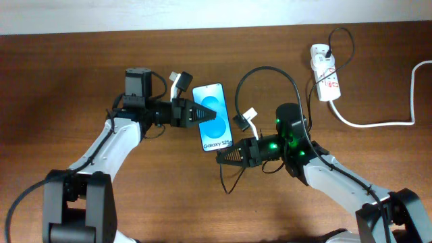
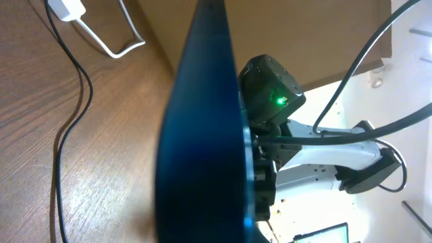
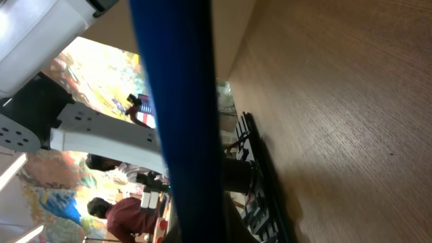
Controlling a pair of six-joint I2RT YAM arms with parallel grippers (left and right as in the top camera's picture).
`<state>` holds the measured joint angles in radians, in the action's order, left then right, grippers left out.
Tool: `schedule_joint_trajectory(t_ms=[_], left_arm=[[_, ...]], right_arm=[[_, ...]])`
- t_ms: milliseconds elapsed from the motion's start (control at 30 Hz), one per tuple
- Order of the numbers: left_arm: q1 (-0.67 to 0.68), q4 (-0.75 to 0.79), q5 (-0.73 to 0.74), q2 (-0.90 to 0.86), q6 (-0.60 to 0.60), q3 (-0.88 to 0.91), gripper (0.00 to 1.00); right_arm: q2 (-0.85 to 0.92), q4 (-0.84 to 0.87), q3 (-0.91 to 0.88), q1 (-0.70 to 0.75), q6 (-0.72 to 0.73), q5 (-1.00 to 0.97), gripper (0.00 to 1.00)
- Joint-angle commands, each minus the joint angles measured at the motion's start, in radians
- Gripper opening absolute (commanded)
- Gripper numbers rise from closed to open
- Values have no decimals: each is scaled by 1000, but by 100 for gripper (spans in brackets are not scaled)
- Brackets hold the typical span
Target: Plug charger to phone and switch on socket
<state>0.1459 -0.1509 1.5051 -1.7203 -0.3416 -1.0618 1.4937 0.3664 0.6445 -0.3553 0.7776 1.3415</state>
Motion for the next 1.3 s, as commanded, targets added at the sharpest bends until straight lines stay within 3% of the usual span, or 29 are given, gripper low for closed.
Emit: schedule_joint_trajectory(t_ms=[0, 133, 700, 767, 1000, 1167, 1267], left_arm=[[80, -87, 69, 2, 250, 65, 0], [84, -158, 69, 2, 321, 65, 0], [120, -210, 69, 2, 336, 65, 0], [113, -206, 69, 2, 335, 64, 0], [14, -199, 69, 2, 335, 64, 0], [-70, -147, 69, 2, 334, 64, 0], [-97, -62, 69, 2, 333, 61, 0]], right_arm=[[-26, 64, 109, 35, -34, -134, 4], [-26, 68, 125, 35, -34, -135, 4], [-21, 35, 193, 36, -35, -164, 4], [-21, -27, 193, 36, -59, -164, 11], [-21, -136, 193, 35, -94, -164, 14], [-21, -163, 193, 35, -113, -159, 31], [-21, -170, 193, 35, -129, -122, 45]])
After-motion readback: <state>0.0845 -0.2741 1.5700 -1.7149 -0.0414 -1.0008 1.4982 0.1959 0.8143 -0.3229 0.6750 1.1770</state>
